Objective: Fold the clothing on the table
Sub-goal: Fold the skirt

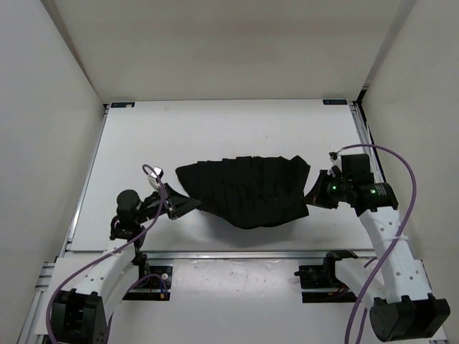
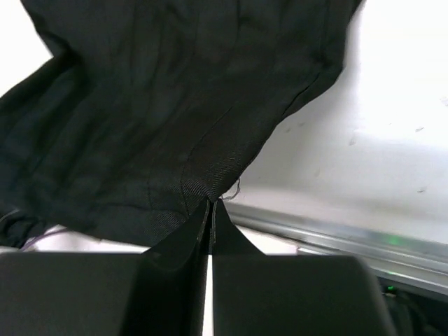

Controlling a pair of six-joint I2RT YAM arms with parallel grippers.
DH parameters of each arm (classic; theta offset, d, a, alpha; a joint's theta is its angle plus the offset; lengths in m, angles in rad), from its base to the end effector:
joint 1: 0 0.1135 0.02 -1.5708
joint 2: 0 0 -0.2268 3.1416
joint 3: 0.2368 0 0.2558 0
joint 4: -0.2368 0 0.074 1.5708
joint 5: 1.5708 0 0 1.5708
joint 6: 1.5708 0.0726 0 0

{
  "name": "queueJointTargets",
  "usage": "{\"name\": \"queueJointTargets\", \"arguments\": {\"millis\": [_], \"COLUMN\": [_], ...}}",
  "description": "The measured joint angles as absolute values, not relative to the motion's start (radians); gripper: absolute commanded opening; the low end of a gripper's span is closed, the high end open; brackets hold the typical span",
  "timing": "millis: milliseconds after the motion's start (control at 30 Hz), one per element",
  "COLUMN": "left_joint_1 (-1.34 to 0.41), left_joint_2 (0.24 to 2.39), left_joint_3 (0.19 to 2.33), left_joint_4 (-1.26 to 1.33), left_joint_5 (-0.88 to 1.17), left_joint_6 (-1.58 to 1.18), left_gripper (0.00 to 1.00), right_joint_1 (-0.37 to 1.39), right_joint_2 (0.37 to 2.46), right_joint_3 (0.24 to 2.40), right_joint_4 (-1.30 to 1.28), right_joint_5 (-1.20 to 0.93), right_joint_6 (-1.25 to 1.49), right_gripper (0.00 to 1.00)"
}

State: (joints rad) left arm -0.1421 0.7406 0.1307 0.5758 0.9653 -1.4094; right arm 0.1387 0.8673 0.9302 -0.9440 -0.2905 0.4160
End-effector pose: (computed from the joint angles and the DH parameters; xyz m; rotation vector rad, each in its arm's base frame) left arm 0.1955 -0.0883 0.1694 -0.3265 1.9626 -1.8652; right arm 0.2041 0.0495 0.2512 0.2147 2.4855 0.5955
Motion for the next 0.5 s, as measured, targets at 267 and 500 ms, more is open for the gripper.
{"name": "queueJointTargets", "arguments": {"millis": [267, 500], "left_joint_1": [-0.13, -0.089], "left_joint_2": [0.859, 0.971], "left_joint_3": [0.364, 0.453], "left_joint_4": [-0.028, -0.192], "left_joint_5": [0.723, 0.587], "left_joint_6": [-1.124, -1.046], "left_gripper": [0.0, 0.0], "right_joint_1": [0.105, 0.107], "right_joint_2": [1.073, 1.265], "right_joint_3": [0.926, 1.014], "right_joint_4": [-0.857, -0.754], "right_joint_5": [-0.381, -0.343], "right_joint_6": [0.453, 0.469], "right_gripper": [0.01, 0.01]}}
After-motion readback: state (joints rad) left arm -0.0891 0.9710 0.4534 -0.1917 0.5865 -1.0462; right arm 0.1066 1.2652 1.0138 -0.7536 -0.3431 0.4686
